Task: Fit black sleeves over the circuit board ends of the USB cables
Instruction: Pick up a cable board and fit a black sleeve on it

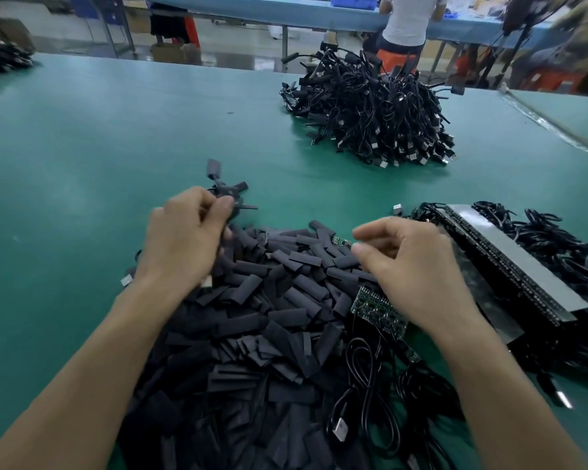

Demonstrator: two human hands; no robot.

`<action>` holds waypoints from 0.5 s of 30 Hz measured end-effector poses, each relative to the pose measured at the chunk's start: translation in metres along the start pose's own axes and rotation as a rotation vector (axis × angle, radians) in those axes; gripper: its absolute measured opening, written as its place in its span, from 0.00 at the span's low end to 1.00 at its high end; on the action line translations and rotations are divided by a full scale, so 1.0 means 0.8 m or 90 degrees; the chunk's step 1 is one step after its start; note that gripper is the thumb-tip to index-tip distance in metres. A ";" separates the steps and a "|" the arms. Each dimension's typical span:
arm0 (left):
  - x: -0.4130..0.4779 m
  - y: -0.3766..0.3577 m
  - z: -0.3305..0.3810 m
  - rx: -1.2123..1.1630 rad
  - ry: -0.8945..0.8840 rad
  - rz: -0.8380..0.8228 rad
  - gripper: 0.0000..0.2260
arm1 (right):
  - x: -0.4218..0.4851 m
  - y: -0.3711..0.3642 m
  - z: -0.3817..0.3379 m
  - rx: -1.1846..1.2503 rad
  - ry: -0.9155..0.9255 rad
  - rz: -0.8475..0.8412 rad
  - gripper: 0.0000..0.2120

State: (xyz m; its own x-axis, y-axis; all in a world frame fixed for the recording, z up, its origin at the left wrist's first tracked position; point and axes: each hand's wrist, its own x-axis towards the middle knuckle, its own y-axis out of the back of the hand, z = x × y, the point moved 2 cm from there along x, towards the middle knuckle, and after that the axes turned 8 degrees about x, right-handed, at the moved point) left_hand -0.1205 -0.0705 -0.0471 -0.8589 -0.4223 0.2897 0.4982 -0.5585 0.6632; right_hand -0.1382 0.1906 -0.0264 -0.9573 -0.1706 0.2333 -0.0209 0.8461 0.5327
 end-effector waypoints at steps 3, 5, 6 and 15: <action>0.009 0.016 -0.022 0.076 0.066 0.094 0.10 | -0.007 0.006 -0.004 -0.247 -0.086 -0.176 0.12; 0.008 0.015 -0.025 0.116 0.060 0.103 0.07 | -0.014 0.005 -0.006 -0.349 -0.160 -0.259 0.18; 0.007 0.012 -0.025 0.127 0.053 0.089 0.08 | -0.016 0.004 -0.008 -0.370 -0.176 -0.281 0.19; -0.005 0.004 -0.012 0.326 -0.068 0.129 0.12 | -0.014 0.006 -0.015 -0.201 -0.062 -0.197 0.07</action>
State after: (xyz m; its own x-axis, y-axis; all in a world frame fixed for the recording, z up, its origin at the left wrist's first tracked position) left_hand -0.1142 -0.0774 -0.0527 -0.7721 -0.3953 0.4976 0.5571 -0.0440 0.8293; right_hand -0.1243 0.1908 -0.0169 -0.9429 -0.3300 -0.0454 -0.2355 0.5641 0.7914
